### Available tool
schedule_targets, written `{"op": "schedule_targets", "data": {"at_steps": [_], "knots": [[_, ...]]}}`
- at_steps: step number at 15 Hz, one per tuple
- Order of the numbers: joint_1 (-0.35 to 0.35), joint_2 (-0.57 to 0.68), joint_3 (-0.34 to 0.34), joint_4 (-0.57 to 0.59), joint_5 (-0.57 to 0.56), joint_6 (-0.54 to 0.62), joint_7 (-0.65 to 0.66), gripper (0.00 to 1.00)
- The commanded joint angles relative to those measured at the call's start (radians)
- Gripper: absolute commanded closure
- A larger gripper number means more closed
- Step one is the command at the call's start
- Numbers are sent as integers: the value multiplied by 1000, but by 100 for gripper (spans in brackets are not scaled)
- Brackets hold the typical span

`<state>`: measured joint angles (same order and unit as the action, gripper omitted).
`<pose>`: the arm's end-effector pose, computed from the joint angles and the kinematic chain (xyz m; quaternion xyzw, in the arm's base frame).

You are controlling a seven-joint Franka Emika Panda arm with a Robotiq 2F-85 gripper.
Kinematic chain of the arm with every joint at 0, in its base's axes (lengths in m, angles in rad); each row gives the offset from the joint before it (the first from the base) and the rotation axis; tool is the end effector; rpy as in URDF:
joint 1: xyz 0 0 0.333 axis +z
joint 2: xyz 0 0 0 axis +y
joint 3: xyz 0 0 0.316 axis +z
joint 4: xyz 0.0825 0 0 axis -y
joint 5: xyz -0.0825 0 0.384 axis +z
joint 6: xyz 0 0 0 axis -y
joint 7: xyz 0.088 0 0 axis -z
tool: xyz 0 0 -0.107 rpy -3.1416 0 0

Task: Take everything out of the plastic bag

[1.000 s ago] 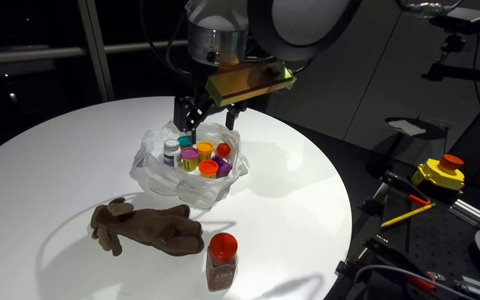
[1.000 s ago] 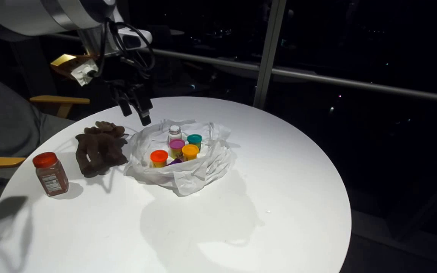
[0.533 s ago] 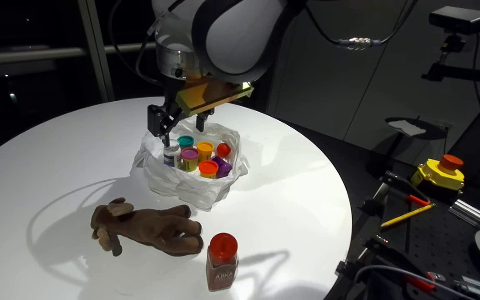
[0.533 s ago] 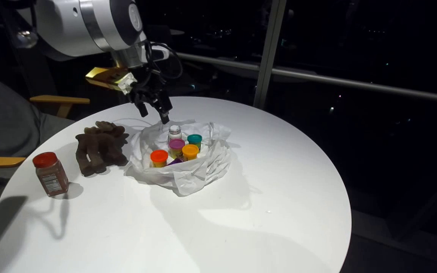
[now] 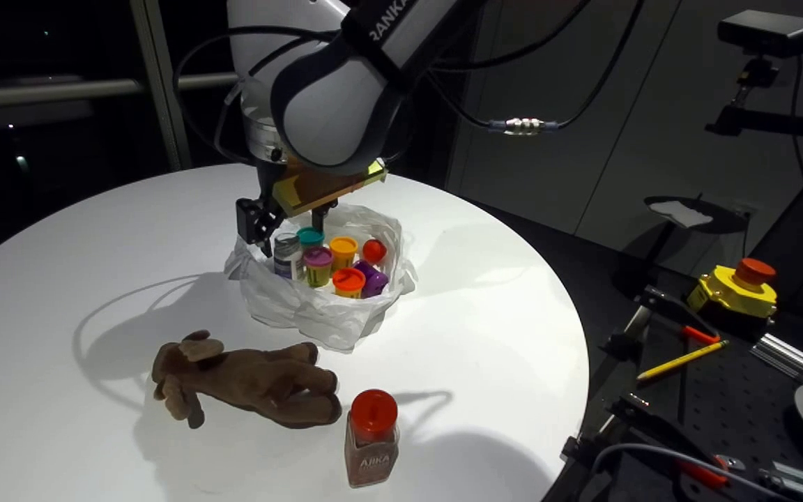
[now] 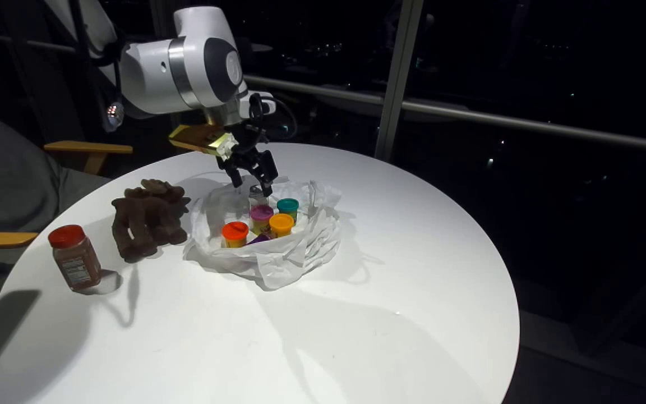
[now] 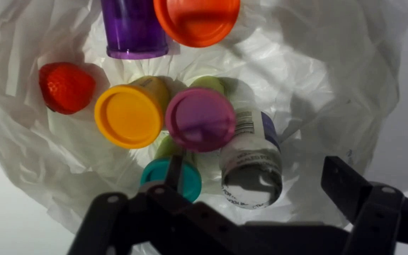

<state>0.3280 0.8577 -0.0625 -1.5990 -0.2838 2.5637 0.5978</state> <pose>0.6713 0.1929 0.1354 0.9922 -0.0386 0.0916 0.0749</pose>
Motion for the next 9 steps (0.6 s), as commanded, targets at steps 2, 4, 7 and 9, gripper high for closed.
{"op": "schedule_targets", "data": {"at_steps": [2, 4, 7, 9], "knots": [[10, 101, -25, 166, 56, -83, -46, 23], [9, 118, -22, 201, 70, -98, -55, 34], [15, 118, -17, 224, 86, -131, -60, 58], [35, 94, -25, 209, 85, -153, -42, 73]]}}
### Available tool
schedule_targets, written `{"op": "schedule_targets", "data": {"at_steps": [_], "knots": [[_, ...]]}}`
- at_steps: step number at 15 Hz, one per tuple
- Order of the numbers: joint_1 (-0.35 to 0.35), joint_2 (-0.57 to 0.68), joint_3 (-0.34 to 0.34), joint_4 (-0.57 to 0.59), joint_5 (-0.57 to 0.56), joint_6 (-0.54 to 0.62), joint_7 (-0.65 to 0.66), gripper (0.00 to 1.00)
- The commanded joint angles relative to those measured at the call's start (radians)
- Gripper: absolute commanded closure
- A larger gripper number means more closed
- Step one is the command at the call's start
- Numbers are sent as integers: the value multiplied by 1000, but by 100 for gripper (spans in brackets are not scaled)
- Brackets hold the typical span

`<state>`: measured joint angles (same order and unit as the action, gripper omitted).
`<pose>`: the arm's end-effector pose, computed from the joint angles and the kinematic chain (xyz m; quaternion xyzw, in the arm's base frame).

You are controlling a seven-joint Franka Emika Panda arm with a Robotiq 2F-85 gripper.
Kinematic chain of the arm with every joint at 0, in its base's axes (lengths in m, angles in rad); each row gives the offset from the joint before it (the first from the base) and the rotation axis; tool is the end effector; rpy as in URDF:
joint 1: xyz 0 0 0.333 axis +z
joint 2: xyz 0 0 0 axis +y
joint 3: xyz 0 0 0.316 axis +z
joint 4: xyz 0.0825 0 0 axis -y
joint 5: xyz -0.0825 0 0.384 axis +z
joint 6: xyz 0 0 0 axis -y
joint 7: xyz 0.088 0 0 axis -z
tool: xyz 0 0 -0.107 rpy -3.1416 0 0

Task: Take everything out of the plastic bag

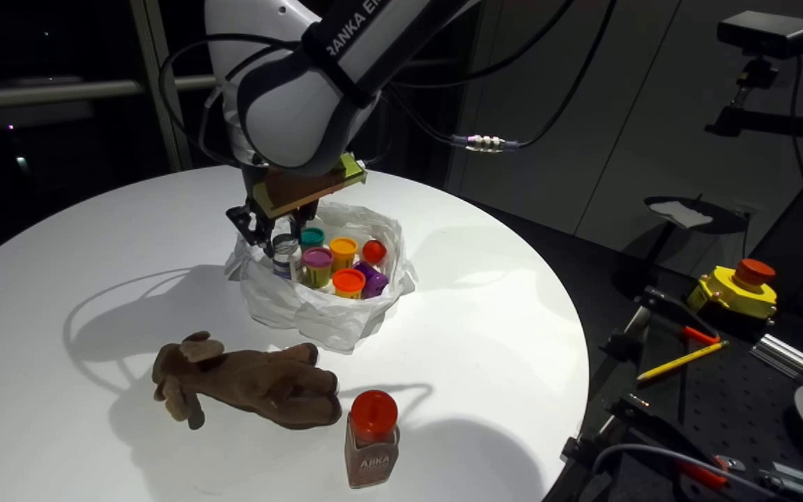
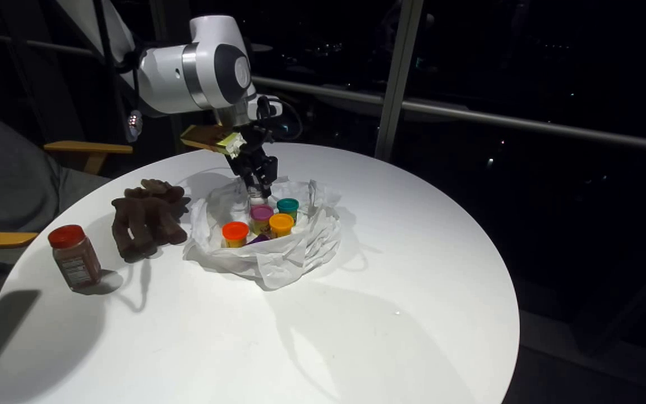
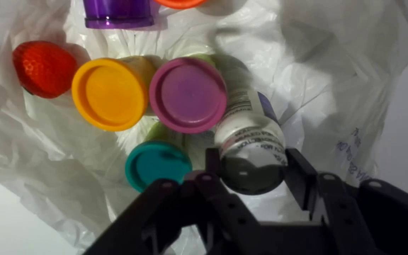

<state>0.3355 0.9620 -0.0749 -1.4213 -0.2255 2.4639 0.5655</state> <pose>0.6996 0.1978 0.1257 0.9926 -0.0496 0.0781 0.0792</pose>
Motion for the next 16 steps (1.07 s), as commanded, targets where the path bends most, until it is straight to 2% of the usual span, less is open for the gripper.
{"op": "schedule_targets", "data": {"at_steps": [1, 7, 11, 16], "knots": [[38, -23, -18, 23, 24, -62, 3, 79], [90, -168, -36, -108, 7, -125, 111, 80], [134, -355, -62, -309, -35, -118, 242, 80], [136, -561, -1, -548, -70, -67, 316, 80]]}}
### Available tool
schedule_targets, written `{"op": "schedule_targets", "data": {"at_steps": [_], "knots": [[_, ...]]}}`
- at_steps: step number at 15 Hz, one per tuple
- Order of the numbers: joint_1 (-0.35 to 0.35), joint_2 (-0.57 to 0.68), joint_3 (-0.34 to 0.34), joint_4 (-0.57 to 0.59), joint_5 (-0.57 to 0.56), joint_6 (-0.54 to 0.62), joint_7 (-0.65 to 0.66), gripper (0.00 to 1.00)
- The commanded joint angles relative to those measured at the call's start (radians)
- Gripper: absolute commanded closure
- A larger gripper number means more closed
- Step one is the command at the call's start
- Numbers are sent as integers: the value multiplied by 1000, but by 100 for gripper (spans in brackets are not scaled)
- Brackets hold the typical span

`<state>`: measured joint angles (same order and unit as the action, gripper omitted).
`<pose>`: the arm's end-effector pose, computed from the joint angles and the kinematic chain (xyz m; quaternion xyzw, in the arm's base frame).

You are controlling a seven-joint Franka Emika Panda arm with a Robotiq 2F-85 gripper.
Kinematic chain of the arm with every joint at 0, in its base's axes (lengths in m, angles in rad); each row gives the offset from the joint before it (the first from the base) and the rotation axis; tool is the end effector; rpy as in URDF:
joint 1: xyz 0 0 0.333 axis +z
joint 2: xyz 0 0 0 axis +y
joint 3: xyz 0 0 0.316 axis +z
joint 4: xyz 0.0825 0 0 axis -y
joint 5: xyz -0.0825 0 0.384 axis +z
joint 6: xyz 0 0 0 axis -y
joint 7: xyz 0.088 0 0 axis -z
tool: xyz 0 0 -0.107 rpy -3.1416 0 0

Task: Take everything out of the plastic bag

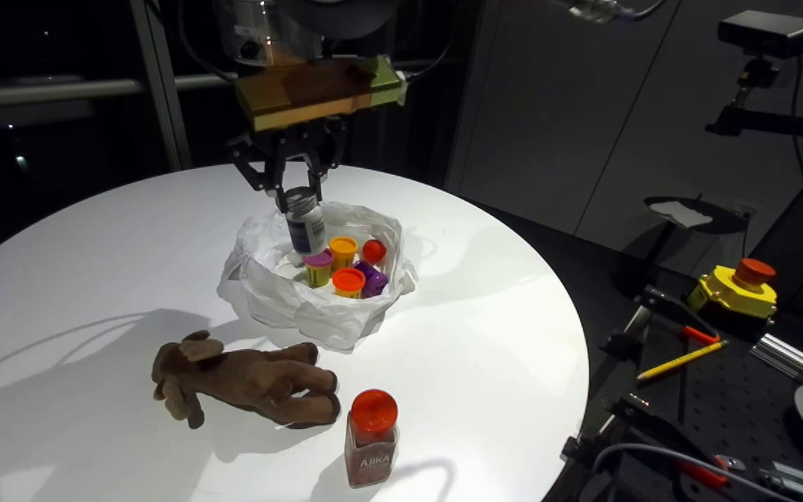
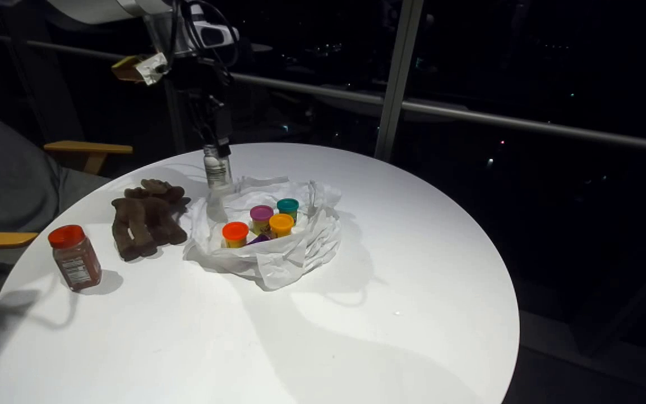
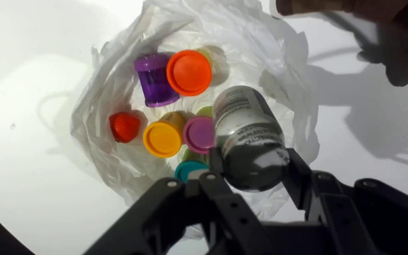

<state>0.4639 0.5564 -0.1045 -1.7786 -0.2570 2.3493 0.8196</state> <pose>0.6184 0.2345 0.2482 0.9842 -0.1308 0.0719 0.0953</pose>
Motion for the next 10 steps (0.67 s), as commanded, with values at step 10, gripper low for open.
{"op": "schedule_targets", "data": {"at_steps": [10], "knots": [[-1, -196, 98, -555, -87, 371, 208, 80]]}}
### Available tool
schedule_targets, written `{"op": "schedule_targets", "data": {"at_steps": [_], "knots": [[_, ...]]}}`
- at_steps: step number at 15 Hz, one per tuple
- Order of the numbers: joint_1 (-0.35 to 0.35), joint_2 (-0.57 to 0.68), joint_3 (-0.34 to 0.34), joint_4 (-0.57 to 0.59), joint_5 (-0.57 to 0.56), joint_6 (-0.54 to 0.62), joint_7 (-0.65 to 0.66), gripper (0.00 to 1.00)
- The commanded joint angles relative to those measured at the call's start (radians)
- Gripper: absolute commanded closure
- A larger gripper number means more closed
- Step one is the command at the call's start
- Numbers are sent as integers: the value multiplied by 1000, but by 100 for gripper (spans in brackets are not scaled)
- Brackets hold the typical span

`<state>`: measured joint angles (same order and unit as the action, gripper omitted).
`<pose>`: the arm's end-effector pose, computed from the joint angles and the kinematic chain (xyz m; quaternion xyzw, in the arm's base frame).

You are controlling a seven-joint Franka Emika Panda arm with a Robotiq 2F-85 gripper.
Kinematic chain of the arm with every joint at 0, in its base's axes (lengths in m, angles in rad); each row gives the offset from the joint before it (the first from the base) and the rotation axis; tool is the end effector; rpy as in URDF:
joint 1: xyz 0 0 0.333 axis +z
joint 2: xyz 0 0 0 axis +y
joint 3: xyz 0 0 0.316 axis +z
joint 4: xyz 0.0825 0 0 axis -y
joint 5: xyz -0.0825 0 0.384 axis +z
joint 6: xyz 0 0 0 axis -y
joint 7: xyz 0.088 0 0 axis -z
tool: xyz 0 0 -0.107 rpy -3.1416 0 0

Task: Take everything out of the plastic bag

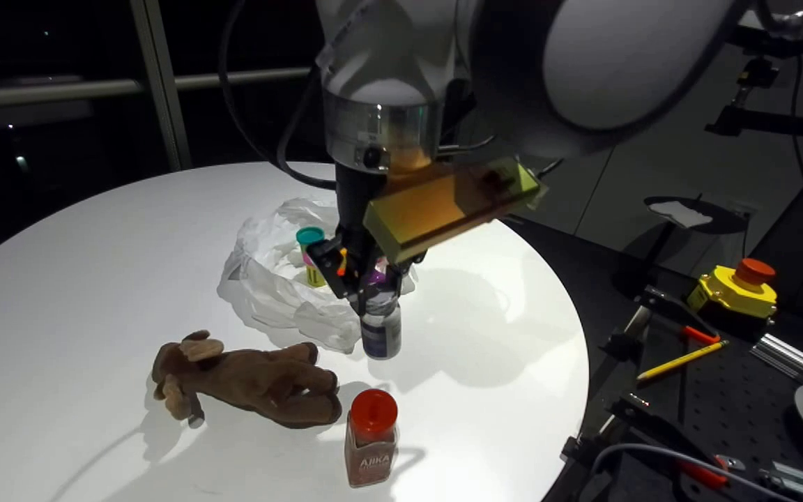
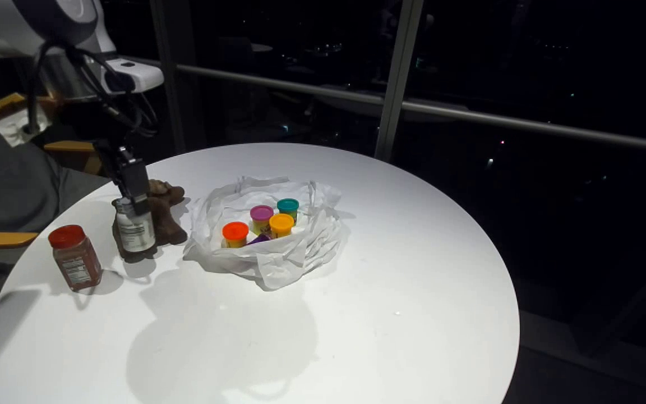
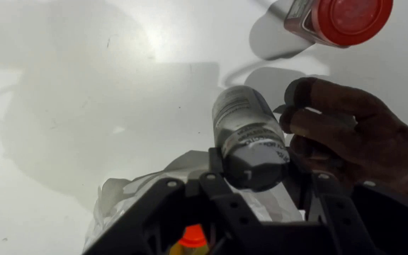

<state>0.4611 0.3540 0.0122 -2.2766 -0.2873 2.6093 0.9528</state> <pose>0.4703 0.2479 0.1970 0.9909 -0.1148 0.0375 0.0591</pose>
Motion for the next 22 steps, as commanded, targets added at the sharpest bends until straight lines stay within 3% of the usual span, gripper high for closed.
{"op": "schedule_targets", "data": {"at_steps": [1, 5, 12, 13, 15, 18, 20, 22], "knots": [[16, 14, -41, -70, -85, 141, 107, 80], [24, 55, -73, -86, -104, 221, 129, 80], [35, 135, -97, -79, -21, 352, 92, 80], [38, 140, -99, -81, -8, 360, 85, 30], [80, 138, -135, -82, -3, 359, 101, 23], [155, 76, -227, -87, -32, 308, 122, 1], [194, 45, -285, -72, -52, 268, 115, 0], [178, 21, -293, -40, -73, 204, 68, 0]]}}
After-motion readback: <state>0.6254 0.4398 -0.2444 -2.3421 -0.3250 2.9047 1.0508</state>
